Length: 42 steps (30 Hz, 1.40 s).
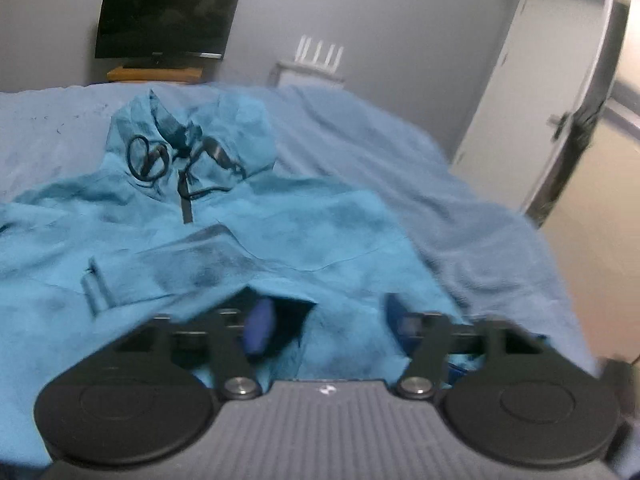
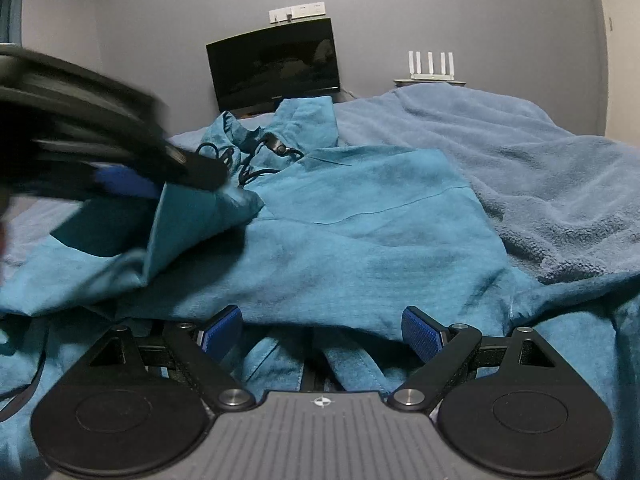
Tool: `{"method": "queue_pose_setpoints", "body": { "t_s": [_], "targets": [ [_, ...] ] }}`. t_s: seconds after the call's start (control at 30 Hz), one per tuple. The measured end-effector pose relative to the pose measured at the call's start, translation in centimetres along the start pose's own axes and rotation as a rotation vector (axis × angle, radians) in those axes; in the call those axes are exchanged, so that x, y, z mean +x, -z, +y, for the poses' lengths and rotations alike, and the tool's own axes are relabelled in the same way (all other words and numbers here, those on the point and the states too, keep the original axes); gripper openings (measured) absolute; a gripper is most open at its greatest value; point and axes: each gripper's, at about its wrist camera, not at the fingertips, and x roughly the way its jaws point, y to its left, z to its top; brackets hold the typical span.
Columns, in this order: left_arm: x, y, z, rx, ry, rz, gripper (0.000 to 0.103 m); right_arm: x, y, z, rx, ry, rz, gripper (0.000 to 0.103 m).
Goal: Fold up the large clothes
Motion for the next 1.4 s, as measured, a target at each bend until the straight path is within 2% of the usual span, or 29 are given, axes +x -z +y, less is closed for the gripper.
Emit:
{"method": "queue_pose_setpoints", "body": {
  "t_s": [0.07, 0.17, 0.27, 0.33, 0.43, 0.6, 0.7, 0.77, 0.8, 0.87, 0.9, 0.93, 1.0, 1.1, 1.2, 1.27, 1.37, 1.4],
  "targets": [
    [-4.2, 0.1, 1.6, 0.006, -0.051, -0.049, 0.079, 0.0, 0.0, 0.2, -0.007, -0.007, -0.001, 0.089],
    [-8.9, 0.9, 4.8, 0.006, -0.196, -0.068, 0.08, 0.0, -0.1, 0.7, -0.031, -0.029, -0.009, 0.089],
    [-11.5, 2.7, 9.1, -0.022, -0.368, -0.063, 0.081, -0.4, -0.1, 1.8, -0.091, -0.042, -0.033, 0.089],
    [-11.8, 4.5, 12.2, -0.104, -0.43, -0.052, 0.081, -0.9, 0.1, 2.9, -0.162, -0.046, -0.063, 0.09],
    [-11.6, 6.7, 15.9, -0.232, -0.423, -0.02, 0.081, -1.6, 0.5, 5.1, -0.286, -0.035, -0.1, 0.091],
    [-10.8, 6.7, 17.2, -0.208, -0.415, -0.001, 0.081, -2.0, 0.0, 10.4, -0.549, 0.006, -0.196, 0.091],
    [-10.4, 6.9, 17.6, -0.202, -0.404, 0.01, 0.081, -1.2, 0.1, 13.7, -0.704, 0.004, -0.219, 0.089],
    [-10.2, 7.0, 17.3, -0.193, -0.4, 0.015, 0.081, 0.1, 0.0, 15.6, -0.77, 0.003, -0.186, 0.082],
    [-10.1, 7.0, 17.2, -0.19, -0.398, 0.015, 0.081, 0.9, 0.0, 16.4, -0.795, 0.005, -0.163, 0.074],
    [-9.7, 6.9, 17.1, -0.187, -0.397, 0.014, 0.081, 2.4, 0.0, 17.8, -0.86, 0.011, -0.103, 0.052],
    [-9.5, 6.9, 17.0, -0.184, -0.398, 0.015, 0.081, 3.1, 0.0, 18.3, -0.887, 0.017, -0.08, 0.027],
    [-9.4, 6.9, 17.0, -0.181, -0.399, 0.015, 0.081, 3.5, -0.3, 18.4, -0.892, 0.032, -0.076, 0.012],
    [-9.3, 6.9, 16.9, -0.176, -0.399, 0.019, 0.081, 3.5, -1.6, 17.8, -0.813, 0.036, -0.092, 0.011],
    [-9.3, 6.9, 16.8, -0.171, -0.401, 0.02, 0.081, 2.6, -4.4, 15.0, -0.596, 0.063, -0.136, 0.007],
    [-9.3, 7.0, 16.8, -0.17, -0.403, 0.02, 0.081, 1.3, -6.6, 10.2, -0.358, 0.137, -0.162, 0.006],
    [-9.2, 7.0, 16.7, -0.168, -0.401, 0.023, 0.081, 0.6, -7.4, 5.8, -0.146, 0.182, -0.143, 0.009],
    [-9.0, 7.2, 16.6, -0.155, -0.377, 0.029, 0.081, 1.0, -6.7, -0.4, 0.111, 0.197, -0.056, 0.024],
    [-8.8, 7.3, 16.3, -0.141, -0.393, 0.034, 0.081, 1.3, -6.2, -1.9, 0.175, 0.194, -0.024, 0.033]
  ]
}}
